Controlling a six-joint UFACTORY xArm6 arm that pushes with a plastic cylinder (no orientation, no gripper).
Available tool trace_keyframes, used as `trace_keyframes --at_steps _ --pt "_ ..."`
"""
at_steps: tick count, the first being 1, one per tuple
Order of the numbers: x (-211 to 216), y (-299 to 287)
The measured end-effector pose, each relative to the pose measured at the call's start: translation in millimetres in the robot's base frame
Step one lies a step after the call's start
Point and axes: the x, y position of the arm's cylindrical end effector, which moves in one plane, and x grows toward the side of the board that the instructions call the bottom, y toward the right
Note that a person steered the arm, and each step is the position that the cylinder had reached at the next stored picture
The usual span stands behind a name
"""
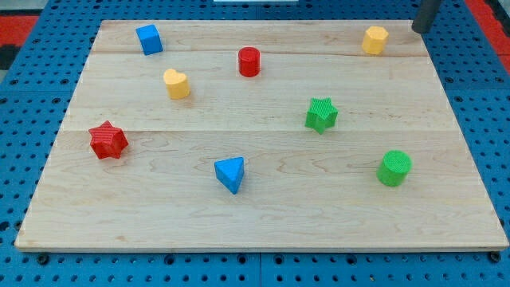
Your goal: Move blue cube in between red circle and hexagon
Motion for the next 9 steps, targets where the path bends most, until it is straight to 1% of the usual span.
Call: trace_keyframes --at_steps 1,2,3,4,6,7,8,9 --pt "7.1 10.8" --pt "57.9 13.7" --pt "91.5 -32.2" --pt "69.9 -117.2" --pt "-11.9 -229.8" --pt "-20.0 -286.8" --pt "16.2 -351.7" --pt "71.0 -375.4"
